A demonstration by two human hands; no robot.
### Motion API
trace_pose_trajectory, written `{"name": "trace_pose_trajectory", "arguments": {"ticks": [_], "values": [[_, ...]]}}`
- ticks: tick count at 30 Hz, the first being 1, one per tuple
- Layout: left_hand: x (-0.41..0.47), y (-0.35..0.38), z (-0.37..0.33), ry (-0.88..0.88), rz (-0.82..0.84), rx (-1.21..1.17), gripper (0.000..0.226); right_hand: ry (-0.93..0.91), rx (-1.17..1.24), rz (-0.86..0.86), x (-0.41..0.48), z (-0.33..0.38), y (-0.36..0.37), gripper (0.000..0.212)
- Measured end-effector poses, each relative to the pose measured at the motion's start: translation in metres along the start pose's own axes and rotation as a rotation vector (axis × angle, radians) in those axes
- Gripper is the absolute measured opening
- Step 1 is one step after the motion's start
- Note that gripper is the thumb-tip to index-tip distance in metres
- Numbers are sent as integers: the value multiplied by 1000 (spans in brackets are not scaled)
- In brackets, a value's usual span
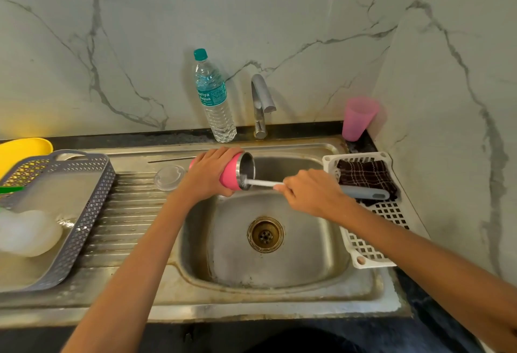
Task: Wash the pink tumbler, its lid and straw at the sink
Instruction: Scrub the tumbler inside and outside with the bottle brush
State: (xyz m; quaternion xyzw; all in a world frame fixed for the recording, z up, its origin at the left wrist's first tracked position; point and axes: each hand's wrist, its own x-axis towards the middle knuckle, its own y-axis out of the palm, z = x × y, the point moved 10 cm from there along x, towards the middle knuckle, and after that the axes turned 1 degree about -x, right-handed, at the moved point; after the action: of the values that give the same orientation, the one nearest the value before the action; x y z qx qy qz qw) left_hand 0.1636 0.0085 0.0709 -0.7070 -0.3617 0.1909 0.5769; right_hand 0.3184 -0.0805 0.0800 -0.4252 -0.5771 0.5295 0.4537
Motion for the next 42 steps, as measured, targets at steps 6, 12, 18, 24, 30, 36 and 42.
{"name": "trace_pose_trajectory", "arguments": {"ticks": [6, 12, 18, 24, 30, 36, 42], "values": [[-5, 7, -1, -6, 6, -10, 97, 62, 71, -23, 10, -22, -15, 46], [-1, -12, 3, -23, -60, 16, 98, 34, 99, 16, -10, -3, -4, 43], [5, -2, -19, 59, 5, 56, 97, 115, 87, -38, 4, -32, -18, 46], [8, 3, -22, 48, 36, 78, 97, -17, 33, -39, -6, 1, -10, 47], [0, 6, -24, 74, 13, 135, 97, 82, 47, 6, 6, -29, -5, 46], [-1, 7, -17, 25, 35, 97, 97, -16, 56, -16, 5, 1, -12, 46], [0, -2, -30, 78, -21, 95, 94, 61, 80, 51, 11, -9, 2, 45]]}}
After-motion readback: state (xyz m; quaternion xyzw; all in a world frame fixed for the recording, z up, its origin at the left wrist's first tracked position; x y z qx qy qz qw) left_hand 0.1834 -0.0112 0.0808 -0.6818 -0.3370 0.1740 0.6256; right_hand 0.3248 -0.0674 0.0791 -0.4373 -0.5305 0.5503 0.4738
